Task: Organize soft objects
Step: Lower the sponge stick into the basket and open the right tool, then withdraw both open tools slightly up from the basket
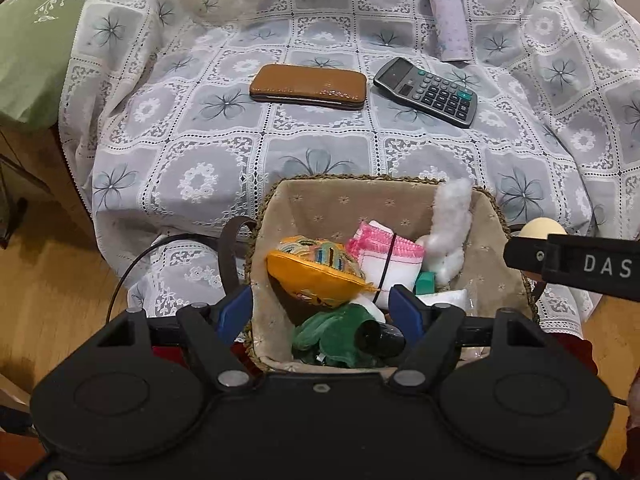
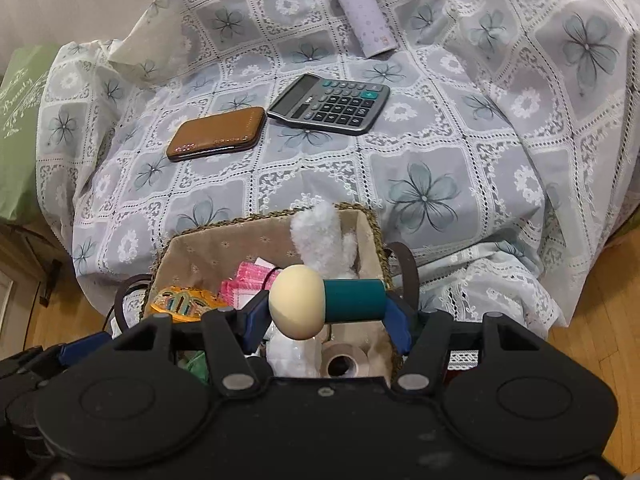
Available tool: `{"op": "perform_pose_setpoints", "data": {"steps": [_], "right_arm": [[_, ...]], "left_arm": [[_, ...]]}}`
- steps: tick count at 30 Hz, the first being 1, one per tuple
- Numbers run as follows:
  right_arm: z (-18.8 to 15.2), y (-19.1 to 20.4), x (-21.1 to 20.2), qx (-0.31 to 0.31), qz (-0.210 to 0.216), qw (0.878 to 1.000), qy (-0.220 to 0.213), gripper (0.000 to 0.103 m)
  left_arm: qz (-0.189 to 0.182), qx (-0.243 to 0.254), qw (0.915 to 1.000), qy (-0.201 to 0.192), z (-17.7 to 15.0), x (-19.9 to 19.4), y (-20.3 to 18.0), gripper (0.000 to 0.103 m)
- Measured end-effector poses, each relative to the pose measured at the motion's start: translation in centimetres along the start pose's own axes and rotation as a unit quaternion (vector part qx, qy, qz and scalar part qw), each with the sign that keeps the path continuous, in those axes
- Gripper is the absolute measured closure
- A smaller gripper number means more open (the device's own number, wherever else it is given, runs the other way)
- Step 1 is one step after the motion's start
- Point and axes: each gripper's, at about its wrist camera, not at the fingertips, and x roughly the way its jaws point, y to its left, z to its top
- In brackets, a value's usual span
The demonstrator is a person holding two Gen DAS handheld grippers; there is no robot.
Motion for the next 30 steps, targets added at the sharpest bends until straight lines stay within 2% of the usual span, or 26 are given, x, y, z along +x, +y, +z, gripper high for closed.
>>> {"op": "perform_pose_setpoints", "data": {"steps": [6,10,30], "right_arm": [[0.05,0.42,0.06,-0.01,-0.001,1.0,-0.001,0.043],[0.0,0.36,-0.04,-0.008,0.0,1.0,-0.002,0.038],[-0.31,-0.13,-0.25,-0.021,-0.024,0.999,0.007,0.03]], "left_arm": [[0.001,-0.003,1.0,0.002,-0.08,-0.02,0.02,0.031],[0.001,-0.003,1.0,0.002,-0.08,-0.01,0.08,0.031],[0.003,-0.005,1.0,0.003,-0.2,-0.14,0.3,0.03]]}}
